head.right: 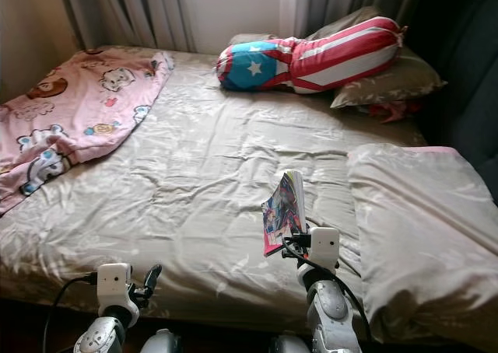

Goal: Clean up the room

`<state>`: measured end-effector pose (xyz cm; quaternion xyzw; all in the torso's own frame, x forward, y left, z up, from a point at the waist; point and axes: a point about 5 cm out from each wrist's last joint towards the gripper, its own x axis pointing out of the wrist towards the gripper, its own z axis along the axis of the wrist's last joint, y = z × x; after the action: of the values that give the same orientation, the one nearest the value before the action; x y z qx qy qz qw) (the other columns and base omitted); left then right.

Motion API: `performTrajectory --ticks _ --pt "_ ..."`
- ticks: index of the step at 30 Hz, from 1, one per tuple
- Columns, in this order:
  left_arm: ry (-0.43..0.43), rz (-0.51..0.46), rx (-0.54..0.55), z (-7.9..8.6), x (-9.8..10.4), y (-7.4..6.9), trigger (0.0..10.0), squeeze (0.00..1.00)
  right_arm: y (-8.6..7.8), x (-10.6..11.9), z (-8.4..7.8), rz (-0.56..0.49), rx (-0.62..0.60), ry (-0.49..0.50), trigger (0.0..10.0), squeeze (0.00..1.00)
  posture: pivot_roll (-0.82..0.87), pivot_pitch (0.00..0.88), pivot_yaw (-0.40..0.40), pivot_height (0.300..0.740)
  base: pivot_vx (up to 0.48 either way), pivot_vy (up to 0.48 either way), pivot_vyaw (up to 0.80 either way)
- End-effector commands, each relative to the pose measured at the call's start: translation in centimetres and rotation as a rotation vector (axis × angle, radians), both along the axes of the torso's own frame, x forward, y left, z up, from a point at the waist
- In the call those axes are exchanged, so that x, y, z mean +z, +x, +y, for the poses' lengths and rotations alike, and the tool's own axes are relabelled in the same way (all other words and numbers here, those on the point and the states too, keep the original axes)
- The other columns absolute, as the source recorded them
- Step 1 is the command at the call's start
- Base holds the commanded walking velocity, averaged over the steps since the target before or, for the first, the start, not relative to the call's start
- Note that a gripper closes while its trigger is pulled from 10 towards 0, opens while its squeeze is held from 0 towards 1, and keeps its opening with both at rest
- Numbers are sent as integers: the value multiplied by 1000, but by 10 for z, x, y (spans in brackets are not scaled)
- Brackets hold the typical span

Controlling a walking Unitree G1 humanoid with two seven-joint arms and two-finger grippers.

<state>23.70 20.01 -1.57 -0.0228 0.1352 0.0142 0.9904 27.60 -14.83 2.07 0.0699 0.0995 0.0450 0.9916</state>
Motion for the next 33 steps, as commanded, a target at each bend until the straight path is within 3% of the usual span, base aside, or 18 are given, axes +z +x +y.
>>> performTrajectory --ticks 1,12,24,29,33 --pt "1 6 -6 -1 0 0 10000 0 5 8 0 -46 -1 7 10000 0 -12 58 -32 653 277 0 0" --pt "2 7 -7 -1 0 0 10000 0 5 8 3 -45 22 15 10000 0 -11 61 -32 653 309 0 0" --pt "7 -2 -2 1 1 1 10000 0 3 9 16 -36 140 56 10000 0 -11 67 -30 653 265 0 0" --pt "17 4 -11 1 1 2 10000 0 8 3 20 13 189 113 10000 0 -7 69 -27 653 0 0 0" --pt "21 3 -16 0 2 2 10000 0 13 -6 15 82 135 148 10000 0 7 74 -24 653 0 0 0"
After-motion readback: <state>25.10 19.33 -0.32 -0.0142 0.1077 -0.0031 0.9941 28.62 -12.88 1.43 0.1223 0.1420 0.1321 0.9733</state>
